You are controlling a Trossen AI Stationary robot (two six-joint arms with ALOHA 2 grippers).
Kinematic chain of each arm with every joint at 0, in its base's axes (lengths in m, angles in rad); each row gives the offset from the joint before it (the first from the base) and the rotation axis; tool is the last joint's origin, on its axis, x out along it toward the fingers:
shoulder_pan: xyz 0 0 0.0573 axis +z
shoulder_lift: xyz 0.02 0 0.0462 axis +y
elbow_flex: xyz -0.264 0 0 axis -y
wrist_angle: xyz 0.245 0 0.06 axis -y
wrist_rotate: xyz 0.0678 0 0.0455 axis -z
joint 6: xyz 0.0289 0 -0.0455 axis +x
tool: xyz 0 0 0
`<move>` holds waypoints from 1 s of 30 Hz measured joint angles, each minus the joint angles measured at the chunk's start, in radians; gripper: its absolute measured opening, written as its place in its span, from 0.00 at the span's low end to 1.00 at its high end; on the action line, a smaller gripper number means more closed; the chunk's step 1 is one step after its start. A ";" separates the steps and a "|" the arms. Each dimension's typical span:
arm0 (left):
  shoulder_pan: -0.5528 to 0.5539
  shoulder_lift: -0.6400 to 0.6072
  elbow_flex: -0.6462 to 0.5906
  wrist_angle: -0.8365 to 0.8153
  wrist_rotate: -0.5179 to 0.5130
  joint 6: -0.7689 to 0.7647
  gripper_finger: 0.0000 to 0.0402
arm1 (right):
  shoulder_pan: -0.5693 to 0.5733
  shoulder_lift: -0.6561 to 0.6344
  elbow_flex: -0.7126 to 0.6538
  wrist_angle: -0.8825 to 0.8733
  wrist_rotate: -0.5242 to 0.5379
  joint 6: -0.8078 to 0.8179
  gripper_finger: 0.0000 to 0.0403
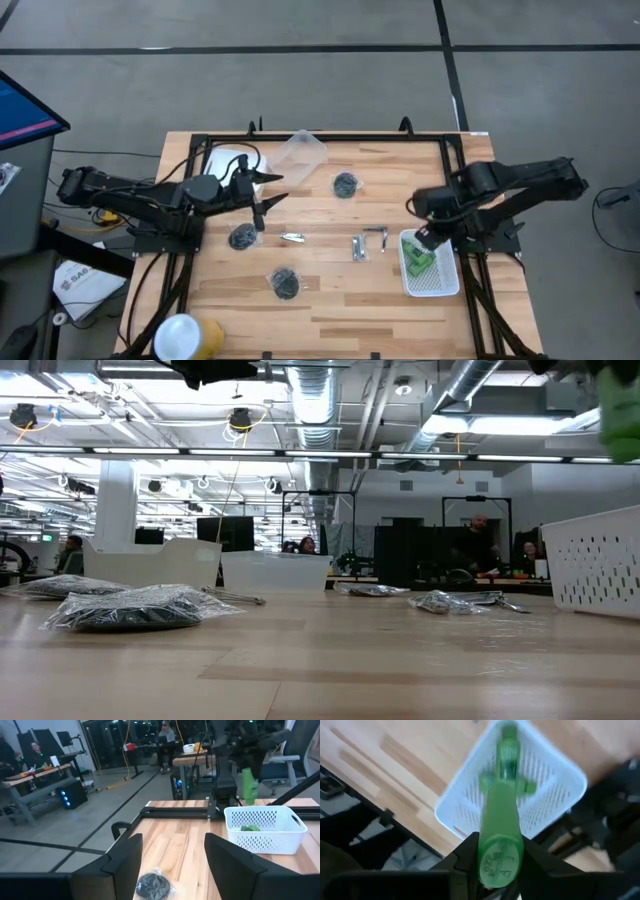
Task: Pick & Place Travel size toiletries
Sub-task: Put the green shampoo into the bottom white bin
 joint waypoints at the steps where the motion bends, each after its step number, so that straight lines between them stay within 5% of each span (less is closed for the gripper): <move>1: 0.000 0.000 0.000 0.001 0.000 0.000 0.52 | 0.029 0.000 -0.018 -0.001 -0.011 0.028 0.22; 10: 0.000 0.000 0.000 0.001 0.001 0.000 0.52 | 0.215 0.001 -0.251 0.194 -0.167 0.175 0.22; 21: 0.000 0.000 0.000 -0.001 0.002 -0.022 0.52 | 0.239 0.001 -0.407 0.354 -0.190 0.187 0.23; 30: 0.000 0.000 0.000 -0.009 0.003 -0.052 0.56 | 0.239 0.001 -0.408 0.353 -0.186 0.184 0.40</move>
